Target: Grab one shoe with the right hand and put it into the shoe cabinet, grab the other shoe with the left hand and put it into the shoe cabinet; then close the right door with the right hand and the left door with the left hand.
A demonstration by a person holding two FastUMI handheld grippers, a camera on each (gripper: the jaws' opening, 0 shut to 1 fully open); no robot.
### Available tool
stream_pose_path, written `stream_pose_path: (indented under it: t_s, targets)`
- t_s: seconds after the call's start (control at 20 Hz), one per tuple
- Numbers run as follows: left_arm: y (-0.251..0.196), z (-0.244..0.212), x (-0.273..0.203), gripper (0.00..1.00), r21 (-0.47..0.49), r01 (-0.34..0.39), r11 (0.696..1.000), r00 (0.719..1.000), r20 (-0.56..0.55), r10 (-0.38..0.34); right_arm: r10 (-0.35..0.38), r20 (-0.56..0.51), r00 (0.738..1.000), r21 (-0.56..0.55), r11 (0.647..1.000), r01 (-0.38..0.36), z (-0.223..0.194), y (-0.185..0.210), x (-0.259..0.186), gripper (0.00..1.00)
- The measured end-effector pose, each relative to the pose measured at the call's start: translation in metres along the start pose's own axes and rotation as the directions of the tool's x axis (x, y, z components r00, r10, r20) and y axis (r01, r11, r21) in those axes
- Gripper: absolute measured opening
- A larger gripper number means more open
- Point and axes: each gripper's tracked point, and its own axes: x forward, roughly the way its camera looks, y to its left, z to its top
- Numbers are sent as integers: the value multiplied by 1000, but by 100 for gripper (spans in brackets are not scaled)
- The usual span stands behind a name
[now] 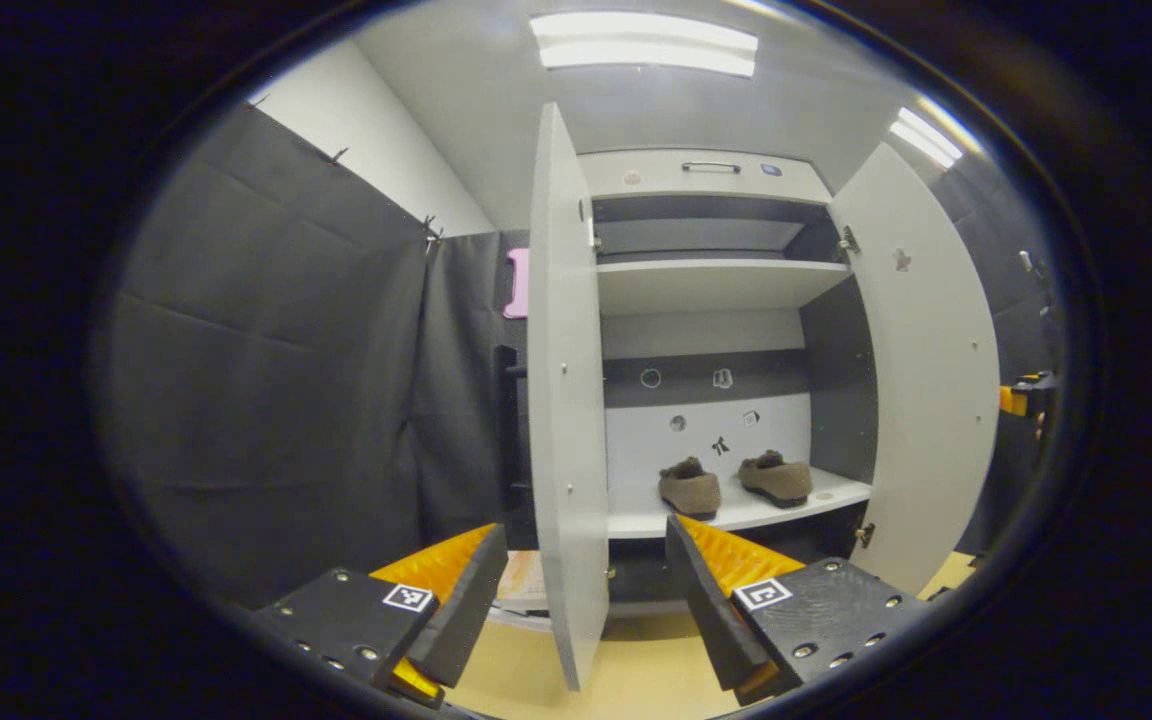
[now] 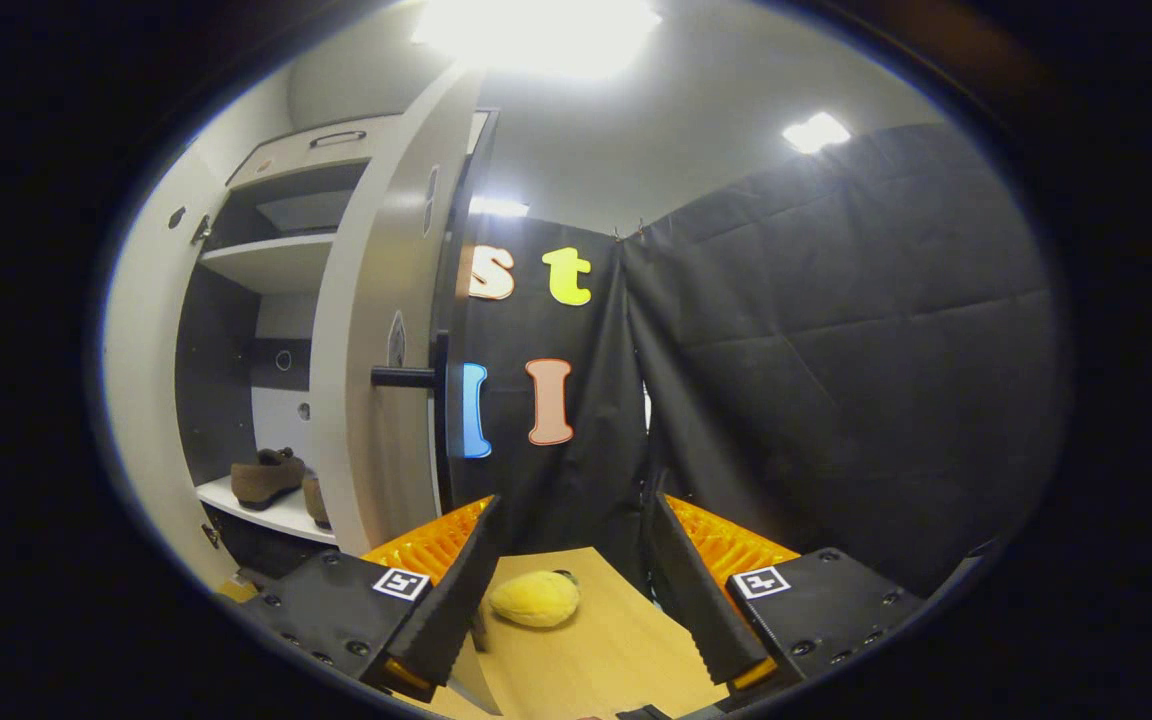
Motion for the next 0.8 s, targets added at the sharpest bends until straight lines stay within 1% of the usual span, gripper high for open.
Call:
stream_pose_path:
  t_s: [0.15,0.2,0.25,0.35,0.65,0.8]
  targets:
    - [30,-4,4,92,-18,-20,1000,1000,-2,20,-17,-12,1000,-8,1000,17,1,6,-6,94]
    - [38,-7,8,92,-27,-23,999,1000,-6,23,-30,-9,1000,-11,999,30,2,8,-7,90]
    - [45,-8,11,92,-36,-26,999,1000,-8,26,-41,-10,999,-17,999,41,2,11,-9,94]
    - [57,-12,16,92,-47,-25,999,1000,-11,24,-42,-12,999,-10,999,42,3,19,-17,94]
    - [87,-18,33,92,-61,-8,998,1000,-14,7,31,1,1000,18,999,-31,5,82,-36,94]
    - [101,-22,41,92,-69,-5,998,1000,-24,3,52,4,999,34,998,-52,4,102,-39,94]
